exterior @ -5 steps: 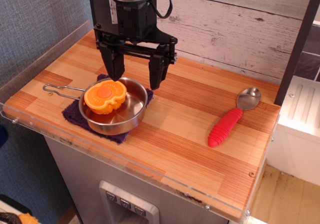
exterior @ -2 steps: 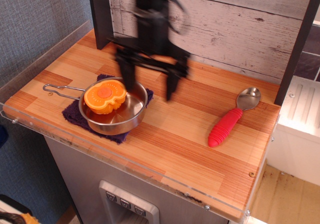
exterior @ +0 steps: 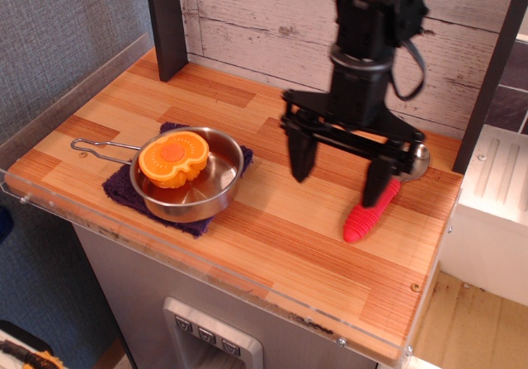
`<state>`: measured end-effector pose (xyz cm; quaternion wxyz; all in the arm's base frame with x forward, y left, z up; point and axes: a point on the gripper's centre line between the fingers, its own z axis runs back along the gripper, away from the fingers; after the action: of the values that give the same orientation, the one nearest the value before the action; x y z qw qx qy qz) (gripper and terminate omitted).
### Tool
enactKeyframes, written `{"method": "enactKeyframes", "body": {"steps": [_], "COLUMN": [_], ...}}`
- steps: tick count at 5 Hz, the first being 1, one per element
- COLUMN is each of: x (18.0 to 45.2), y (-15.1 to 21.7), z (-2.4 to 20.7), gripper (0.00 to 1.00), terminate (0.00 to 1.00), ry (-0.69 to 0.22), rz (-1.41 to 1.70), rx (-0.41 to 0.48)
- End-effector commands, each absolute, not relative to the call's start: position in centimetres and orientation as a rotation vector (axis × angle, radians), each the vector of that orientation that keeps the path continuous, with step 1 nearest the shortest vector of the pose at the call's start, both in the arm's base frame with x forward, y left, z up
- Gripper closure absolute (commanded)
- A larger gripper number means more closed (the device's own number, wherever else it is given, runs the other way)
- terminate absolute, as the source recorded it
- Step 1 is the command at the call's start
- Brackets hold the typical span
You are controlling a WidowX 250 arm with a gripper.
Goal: Move spoon to left of pot.
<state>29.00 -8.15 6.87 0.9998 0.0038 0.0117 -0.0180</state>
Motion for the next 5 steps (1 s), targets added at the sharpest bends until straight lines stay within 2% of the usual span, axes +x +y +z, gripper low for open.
{"method": "enactKeyframes", "body": {"steps": [1,2,3,4,5], "x": [32.8,33.9,33.8,33.5,33.2], "y": [-10.1,-10.4,-10.5,-10.4,-10.3], "z": [4.7,2.4,1.0,0.5,1.8], "gripper": [0.0,0.0,0.0,1.0,1.0], "terminate": [0.0,0.0,0.0,0.0,0.0], "ry": [-0.089,-0.064,-0.032,-0.018,-0.034], "rz": [-0.011,-0.054,-0.099,-0.113,-0.103], "rx": [-0.061,-0.015,0.017,0.028,0.037]}}
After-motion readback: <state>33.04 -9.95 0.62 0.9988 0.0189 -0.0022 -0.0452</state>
